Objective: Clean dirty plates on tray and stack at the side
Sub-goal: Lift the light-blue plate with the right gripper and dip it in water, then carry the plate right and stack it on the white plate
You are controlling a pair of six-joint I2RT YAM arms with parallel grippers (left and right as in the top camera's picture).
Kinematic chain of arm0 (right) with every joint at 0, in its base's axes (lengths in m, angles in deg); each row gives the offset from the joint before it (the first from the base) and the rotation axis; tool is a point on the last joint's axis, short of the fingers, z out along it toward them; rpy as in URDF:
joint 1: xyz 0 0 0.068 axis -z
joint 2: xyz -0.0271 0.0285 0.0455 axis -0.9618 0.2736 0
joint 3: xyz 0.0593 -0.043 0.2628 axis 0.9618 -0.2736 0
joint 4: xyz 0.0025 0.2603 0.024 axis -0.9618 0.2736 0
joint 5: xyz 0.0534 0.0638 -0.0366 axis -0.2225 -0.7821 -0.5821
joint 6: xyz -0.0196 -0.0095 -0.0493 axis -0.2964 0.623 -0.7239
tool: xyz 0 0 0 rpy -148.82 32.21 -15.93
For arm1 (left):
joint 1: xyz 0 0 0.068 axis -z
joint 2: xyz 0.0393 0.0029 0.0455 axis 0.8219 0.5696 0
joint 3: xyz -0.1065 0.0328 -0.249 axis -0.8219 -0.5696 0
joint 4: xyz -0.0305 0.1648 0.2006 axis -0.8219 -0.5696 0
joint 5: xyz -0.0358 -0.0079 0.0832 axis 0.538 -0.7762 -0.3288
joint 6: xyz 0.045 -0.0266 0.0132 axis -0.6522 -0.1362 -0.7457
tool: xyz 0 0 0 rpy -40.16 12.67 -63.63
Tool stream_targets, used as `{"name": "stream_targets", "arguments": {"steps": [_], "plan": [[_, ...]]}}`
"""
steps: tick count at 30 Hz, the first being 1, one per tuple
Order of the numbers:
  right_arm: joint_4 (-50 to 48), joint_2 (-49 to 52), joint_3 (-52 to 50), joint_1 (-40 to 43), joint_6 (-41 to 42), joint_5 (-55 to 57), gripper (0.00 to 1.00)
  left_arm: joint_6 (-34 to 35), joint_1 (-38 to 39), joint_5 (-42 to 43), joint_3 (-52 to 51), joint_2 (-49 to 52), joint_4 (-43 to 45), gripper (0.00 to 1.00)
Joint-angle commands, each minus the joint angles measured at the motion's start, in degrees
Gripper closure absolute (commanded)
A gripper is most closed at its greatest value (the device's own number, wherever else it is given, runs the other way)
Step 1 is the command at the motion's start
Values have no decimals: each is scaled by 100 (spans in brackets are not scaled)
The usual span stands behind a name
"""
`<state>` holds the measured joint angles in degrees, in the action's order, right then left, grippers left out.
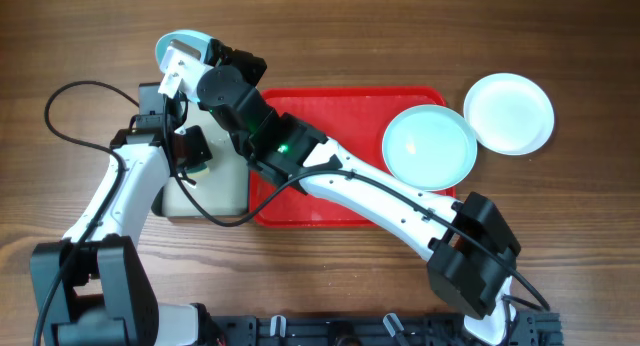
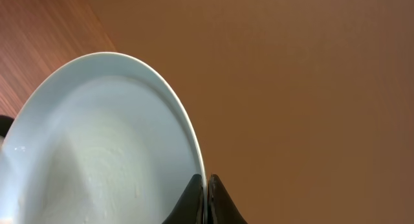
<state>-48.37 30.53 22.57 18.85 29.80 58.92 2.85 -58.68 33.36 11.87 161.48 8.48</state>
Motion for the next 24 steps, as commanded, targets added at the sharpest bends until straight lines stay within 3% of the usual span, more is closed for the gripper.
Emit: {"name": "stream_targets", "arguments": {"steps": [1, 16, 22, 24], "plan": [[-72, -127, 109, -28, -160, 74, 96, 76, -26, -52, -28, -11, 24, 96], [-243, -127, 109, -28, 35, 83, 96, 76, -26, -52, -28, -11, 24, 96], [144, -127, 105, 28, 1729, 337, 96, 79, -26, -52, -28, -11, 26, 96], [654, -127, 105, 214, 2955, 334, 96, 76, -26, -52, -28, -11, 26, 96]]}}
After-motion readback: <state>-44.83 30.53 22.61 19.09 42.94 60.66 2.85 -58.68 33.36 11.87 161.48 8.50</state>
